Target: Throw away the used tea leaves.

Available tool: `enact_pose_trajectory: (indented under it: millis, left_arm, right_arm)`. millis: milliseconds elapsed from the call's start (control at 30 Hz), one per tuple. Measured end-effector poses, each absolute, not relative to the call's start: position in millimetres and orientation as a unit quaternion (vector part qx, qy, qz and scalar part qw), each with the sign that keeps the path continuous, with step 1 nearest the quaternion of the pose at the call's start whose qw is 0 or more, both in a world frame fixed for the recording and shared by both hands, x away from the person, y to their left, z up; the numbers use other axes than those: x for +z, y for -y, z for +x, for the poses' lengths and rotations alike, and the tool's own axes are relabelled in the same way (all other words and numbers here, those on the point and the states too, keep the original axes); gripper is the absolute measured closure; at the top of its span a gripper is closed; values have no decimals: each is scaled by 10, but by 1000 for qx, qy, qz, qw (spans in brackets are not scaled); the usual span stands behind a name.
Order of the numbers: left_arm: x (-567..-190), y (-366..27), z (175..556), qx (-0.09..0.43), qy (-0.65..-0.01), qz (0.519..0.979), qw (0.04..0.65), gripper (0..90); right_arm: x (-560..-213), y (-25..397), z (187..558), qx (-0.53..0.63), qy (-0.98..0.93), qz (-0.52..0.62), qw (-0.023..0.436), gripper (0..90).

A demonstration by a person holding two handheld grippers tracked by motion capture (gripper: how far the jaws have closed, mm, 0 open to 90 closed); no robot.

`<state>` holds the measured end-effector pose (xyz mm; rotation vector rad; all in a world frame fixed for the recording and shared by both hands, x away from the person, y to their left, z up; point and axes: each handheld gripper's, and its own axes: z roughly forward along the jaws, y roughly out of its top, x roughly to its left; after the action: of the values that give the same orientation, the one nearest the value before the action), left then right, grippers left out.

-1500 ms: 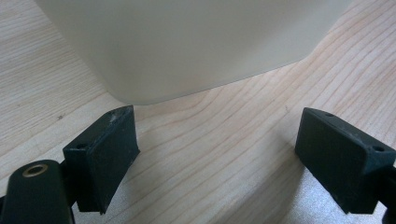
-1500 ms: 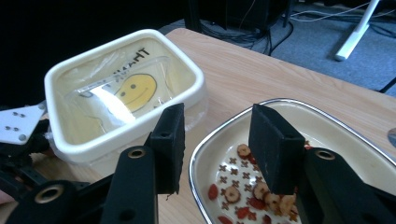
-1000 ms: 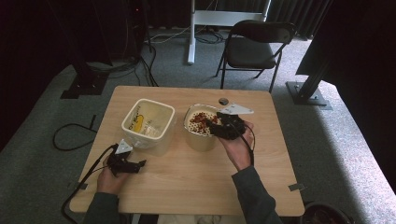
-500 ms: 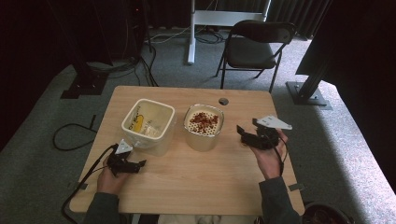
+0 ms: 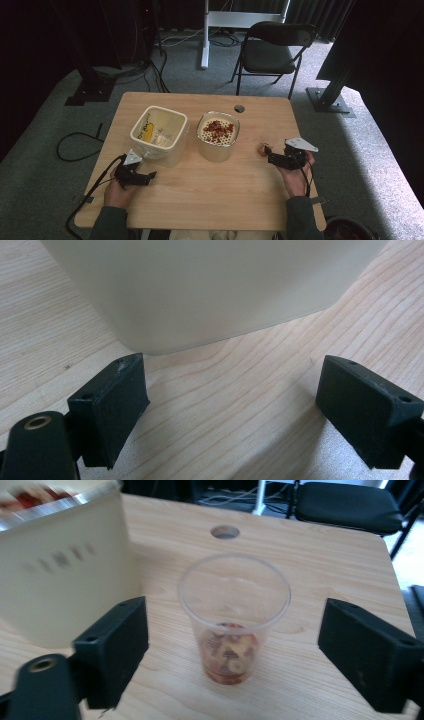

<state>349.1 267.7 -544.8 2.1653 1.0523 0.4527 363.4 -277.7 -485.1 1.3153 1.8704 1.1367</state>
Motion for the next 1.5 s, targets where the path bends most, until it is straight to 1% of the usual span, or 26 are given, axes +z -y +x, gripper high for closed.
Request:
enact_pose_trajectory:
  millis: [100, 133, 267, 433, 467, 500, 533, 733, 833, 967, 1067, 1267, 1500]
  left_arm:
    - [-5447, -2677, 3491, 174, -404, 832, 339, 136]
    - [-5447, -2677, 3491, 174, -404, 832, 339, 136]
    - [-5446, -2678, 3491, 173, -404, 832, 338, 136]
    - [-5446, -2676, 3491, 174, -405, 831, 339, 136]
    - [-5447, -2676, 3491, 174, -405, 831, 339, 136]
    - [-5447, -2676, 3491, 174, -405, 831, 339, 136]
    - [-5447, -2676, 3491, 174, -405, 831, 339, 136]
    - [-5447, -2676, 3491, 174, -405, 831, 339, 136]
    - [-5447, -2677, 3491, 174, -405, 831, 339, 136]
    - [-5447, -2676, 3491, 174, -405, 831, 339, 136]
    - [-5447, -2676, 3491, 174, -405, 831, 339, 136]
    - [-5447, -2677, 3491, 174, -404, 832, 339, 136]
    - [-5447, -2677, 3491, 174, -404, 832, 339, 136]
  right_arm:
    - [-4921, 2759, 3687, 421, -703, 498, 285, 120]
    - [-4986, 2742, 3757, 418, -705, 500, 281, 120]
    - [-5075, 2734, 3863, 418, -705, 499, 281, 124]
    - [-5166, 2748, 3954, 427, -704, 499, 271, 166]
    - [-5189, 2745, 3975, 425, -704, 498, 274, 180]
    - [-5222, 2751, 4012, 435, -701, 496, 272, 218]
    - [-5228, 2751, 4020, 438, -700, 495, 272, 229]
    - [-5266, 2747, 4062, 456, -689, 493, 275, 241]
    - [-5256, 2749, 4067, 464, -682, 492, 277, 209]
    - [-5257, 2769, 4075, 467, -680, 492, 278, 234]
    - [-5255, 2789, 4081, 469, -677, 492, 282, 277]
    - [-5228, 2770, 4058, 460, -680, 487, 298, 303]
    - [-5025, 2680, 4015, 453, -687, 475, 312, 318]
